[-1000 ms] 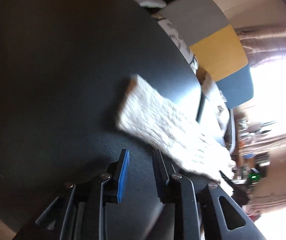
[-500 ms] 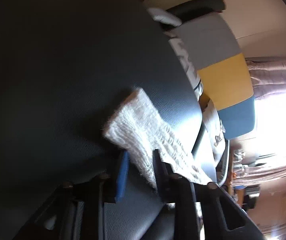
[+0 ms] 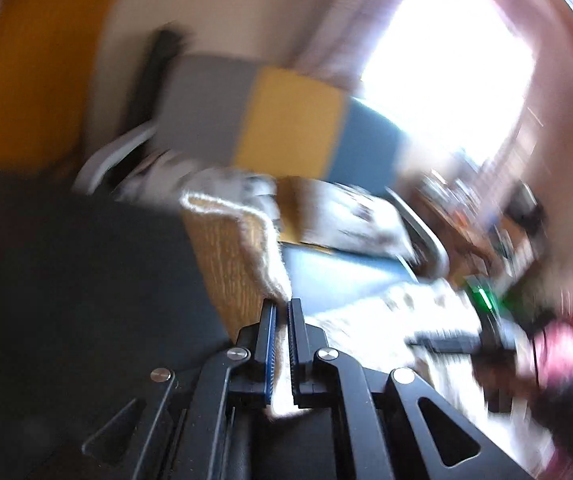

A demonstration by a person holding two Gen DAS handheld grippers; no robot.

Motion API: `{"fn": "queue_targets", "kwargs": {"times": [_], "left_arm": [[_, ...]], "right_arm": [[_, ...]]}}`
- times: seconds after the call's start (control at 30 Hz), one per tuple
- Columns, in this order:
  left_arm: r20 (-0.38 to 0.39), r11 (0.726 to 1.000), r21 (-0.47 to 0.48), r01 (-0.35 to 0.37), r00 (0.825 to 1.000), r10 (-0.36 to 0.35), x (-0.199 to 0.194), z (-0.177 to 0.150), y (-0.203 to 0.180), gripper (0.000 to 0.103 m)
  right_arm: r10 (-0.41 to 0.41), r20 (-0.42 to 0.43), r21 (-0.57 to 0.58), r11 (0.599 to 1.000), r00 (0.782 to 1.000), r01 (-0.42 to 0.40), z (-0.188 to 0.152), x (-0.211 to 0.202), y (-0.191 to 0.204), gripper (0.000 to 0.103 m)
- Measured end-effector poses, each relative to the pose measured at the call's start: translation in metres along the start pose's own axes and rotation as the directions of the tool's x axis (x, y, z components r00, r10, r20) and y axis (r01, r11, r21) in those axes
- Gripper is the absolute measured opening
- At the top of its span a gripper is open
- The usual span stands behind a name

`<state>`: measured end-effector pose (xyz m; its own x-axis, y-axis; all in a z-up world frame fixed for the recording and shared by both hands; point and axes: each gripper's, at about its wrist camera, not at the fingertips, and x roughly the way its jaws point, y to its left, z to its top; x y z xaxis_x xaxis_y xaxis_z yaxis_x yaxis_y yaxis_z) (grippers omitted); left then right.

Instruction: Fold clothes

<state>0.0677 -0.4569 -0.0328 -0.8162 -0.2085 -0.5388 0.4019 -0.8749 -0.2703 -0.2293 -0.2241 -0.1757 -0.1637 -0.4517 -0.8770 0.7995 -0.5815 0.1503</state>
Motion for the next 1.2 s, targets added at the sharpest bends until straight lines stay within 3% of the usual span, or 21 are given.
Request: {"fn": "queue_targets", "kwargs": {"times": [0.07,0.17,0.27,0.4,0.6,0.7,0.77,0.87,1.0,1.13,1.2], "left_arm": [[-0.034,0.993,0.106,0.043,0.999,-0.039,-0.002,-0.005,-0.017,0.004],[-0.075,0.986,0.159,0.041,0.997,-0.029,0.002,-0.013,-0.024,0.004],[-0.064,0.997,0.08,-0.015,0.998,0.02,-0.009,-0.014,0.002,0.004],[-0.032,0.992,-0.073,-0.106,0.994,0.104,-0.024,-0.008,0.05,0.004],[-0.023,0.945,-0.213,-0.248,0.968,0.249,-0.044,-0.006,0.118,0.0],[-0.08,0.917,-0.253,-0.308,0.951,0.298,-0.035,-0.01,0.142,0.0],[-0.128,0.899,-0.299,-0.32,0.947,0.294,-0.03,-0.021,0.154,0.001],[-0.167,0.876,-0.366,-0.315,0.948,0.271,-0.027,-0.039,0.163,0.012],[-0.208,0.871,-0.423,-0.25,0.962,0.175,-0.023,-0.065,0.155,0.017],[-0.223,0.84,-0.519,-0.158,0.974,0.046,-0.016,-0.083,0.147,0.025],[-0.221,0.824,-0.549,-0.142,0.975,0.021,-0.012,-0.087,0.145,0.028]], "right_arm": [[0.001,0.002,0.008,1.0,1.0,-0.001,0.001,0.0,0.0,0.04],[0.0,0.007,0.022,1.0,1.0,0.0,0.004,0.001,0.002,0.04],[0.016,0.009,0.045,0.999,1.0,-0.016,0.007,0.003,0.004,0.046],[0.005,-0.001,0.031,1.0,1.0,-0.004,0.013,0.007,0.014,0.046],[0.032,0.018,0.042,0.999,0.999,-0.032,0.021,0.014,0.029,0.046],[0.021,0.024,0.041,0.999,0.999,-0.022,0.023,0.016,0.037,0.052],[0.011,0.024,0.028,1.0,1.0,-0.012,0.023,0.017,0.041,0.054],[0.024,0.032,0.015,1.0,0.999,-0.024,0.022,0.015,0.039,0.055],[0.032,0.051,0.033,0.999,0.998,-0.034,0.019,0.002,0.033,0.055],[0.071,0.071,0.026,0.997,0.995,-0.073,0.003,-0.02,0.029,0.055],[0.094,0.064,0.016,0.995,0.994,-0.095,-0.01,-0.03,0.028,0.055]]}}
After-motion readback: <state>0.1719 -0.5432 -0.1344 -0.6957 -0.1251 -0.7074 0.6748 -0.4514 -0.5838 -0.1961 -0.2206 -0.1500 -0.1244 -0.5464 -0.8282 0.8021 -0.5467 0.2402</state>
